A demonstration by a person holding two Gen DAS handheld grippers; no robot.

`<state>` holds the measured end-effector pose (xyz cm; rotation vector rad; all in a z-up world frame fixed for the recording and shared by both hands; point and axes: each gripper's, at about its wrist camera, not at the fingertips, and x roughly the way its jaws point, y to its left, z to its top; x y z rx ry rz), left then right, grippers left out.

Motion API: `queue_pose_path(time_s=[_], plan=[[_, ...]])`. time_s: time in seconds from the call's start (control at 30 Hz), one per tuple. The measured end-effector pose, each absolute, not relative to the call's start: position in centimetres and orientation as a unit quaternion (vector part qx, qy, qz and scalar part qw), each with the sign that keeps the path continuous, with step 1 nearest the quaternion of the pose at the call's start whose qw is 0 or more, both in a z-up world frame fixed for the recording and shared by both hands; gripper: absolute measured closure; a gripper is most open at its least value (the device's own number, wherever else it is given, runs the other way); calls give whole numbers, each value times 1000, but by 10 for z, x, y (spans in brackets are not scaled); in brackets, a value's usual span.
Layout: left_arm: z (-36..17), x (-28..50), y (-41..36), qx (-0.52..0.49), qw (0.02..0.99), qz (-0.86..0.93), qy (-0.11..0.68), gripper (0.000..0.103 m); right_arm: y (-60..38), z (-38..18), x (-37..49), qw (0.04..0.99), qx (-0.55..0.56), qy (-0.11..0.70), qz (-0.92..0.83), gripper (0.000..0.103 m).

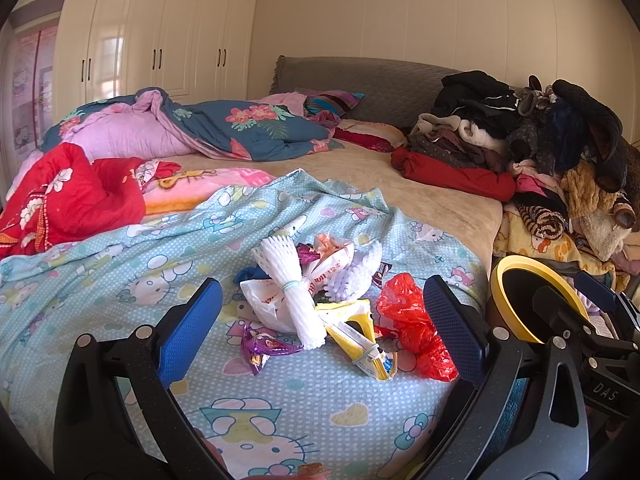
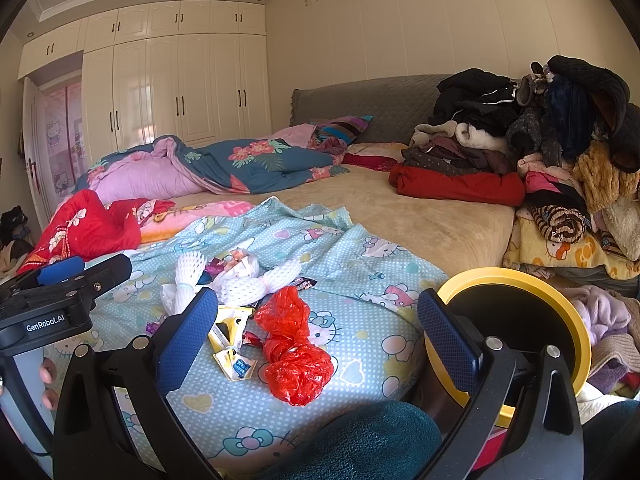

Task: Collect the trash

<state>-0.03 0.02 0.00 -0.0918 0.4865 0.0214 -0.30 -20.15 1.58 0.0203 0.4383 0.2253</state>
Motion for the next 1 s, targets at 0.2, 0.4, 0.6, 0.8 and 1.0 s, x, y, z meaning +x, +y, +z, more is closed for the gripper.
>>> queue_pose_path(time_s=[0.2, 0.4, 0.6, 0.8, 1.0], plan=[[0, 0, 0, -46, 970, 10, 240, 11, -201, 16, -3, 970, 10, 217, 111, 6], [0, 0, 0, -46, 969, 10, 241, 11, -201, 15, -2, 970, 9, 218, 112, 6], [0, 0, 0, -46, 969, 10, 241, 11, -201, 15, -2, 969, 9, 218, 112, 6], [1, 0, -11, -47, 969, 9, 242, 11, -204, 17, -3, 969, 9, 221, 113, 6], [-4, 11, -5, -54, 966, 4, 252, 11, -196, 10, 3, 965, 5, 232, 126, 6]])
